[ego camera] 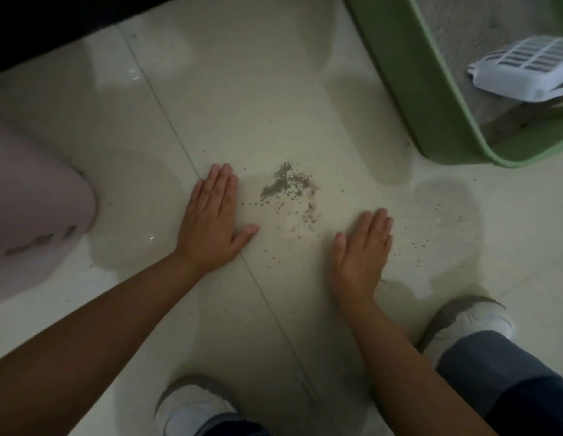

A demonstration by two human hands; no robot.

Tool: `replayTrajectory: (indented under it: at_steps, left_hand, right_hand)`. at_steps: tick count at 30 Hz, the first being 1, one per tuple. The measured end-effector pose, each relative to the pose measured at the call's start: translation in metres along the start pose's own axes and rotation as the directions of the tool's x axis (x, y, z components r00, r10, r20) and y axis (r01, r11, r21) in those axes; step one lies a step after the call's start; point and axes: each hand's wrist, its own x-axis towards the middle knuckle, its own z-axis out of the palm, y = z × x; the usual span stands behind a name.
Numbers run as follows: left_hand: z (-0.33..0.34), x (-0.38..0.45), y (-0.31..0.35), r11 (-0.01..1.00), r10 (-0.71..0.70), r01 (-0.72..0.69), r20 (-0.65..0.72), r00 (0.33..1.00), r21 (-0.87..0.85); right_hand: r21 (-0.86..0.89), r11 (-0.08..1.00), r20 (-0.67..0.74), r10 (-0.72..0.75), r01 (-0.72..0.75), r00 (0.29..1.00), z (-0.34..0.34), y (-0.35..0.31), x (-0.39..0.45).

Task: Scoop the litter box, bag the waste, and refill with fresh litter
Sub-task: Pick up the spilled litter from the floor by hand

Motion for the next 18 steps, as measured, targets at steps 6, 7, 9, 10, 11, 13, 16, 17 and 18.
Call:
replayTrajectory:
  at_steps: [6, 7, 9, 10, 11, 13, 16, 17, 18]
  left_hand:
    - [-0.001, -0.002, -0.013, 1.000, 0.025, -0.026, -0.071, 0.997, -0.002]
    - [-0.003, -0.002, -0.017, 1.000, 0.022, -0.022, -0.064, 0.998, 0.003]
    - [-0.006, -0.002, -0.025, 1.000, 0.004, -0.003, -0.042, 0.999, 0.012]
    - [-0.008, -0.003, -0.026, 1.000, -0.005, 0.005, -0.029, 1.000, 0.014]
    - [-0.010, -0.004, -0.025, 1.000, -0.008, 0.008, -0.014, 1.000, 0.017]
    - [-0.012, -0.008, -0.015, 0.999, 0.020, -0.021, 0.013, 1.000, 0.031]
    - [-0.007, -0.018, 0.012, 0.995, 0.080, -0.084, 0.077, 0.994, 0.052]
    - [-0.004, -0.021, 0.020, 0.994, 0.082, -0.089, 0.105, 0.991, 0.062]
    - [0.000, -0.024, 0.026, 0.994, 0.073, -0.083, 0.129, 0.989, 0.072]
  right_hand:
    - [0.120, 0.971, 0.008, -0.207, 0.205, 0.978, 0.029, -0.076, 0.018]
    - [0.189, 0.955, 0.007, -0.232, 0.227, 0.973, 0.031, -0.085, 0.023]
    - [0.343, 0.917, 0.031, -0.226, 0.202, 0.974, 0.025, -0.097, 0.036]
    - [0.393, 0.897, 0.004, -0.223, 0.204, 0.975, 0.020, -0.098, 0.043]
    - [0.409, 0.887, -0.043, -0.218, 0.216, 0.975, 0.013, -0.096, 0.050]
    - [0.361, 0.904, -0.116, -0.202, 0.230, 0.973, -0.001, -0.078, 0.059]
    - [0.277, 0.951, -0.145, -0.097, 0.134, 0.985, -0.015, -0.034, 0.050]
    - [0.254, 0.965, -0.121, -0.029, 0.060, 0.992, -0.016, -0.022, 0.040]
    - [0.227, 0.974, -0.079, 0.029, -0.011, 0.996, -0.015, -0.012, 0.027]
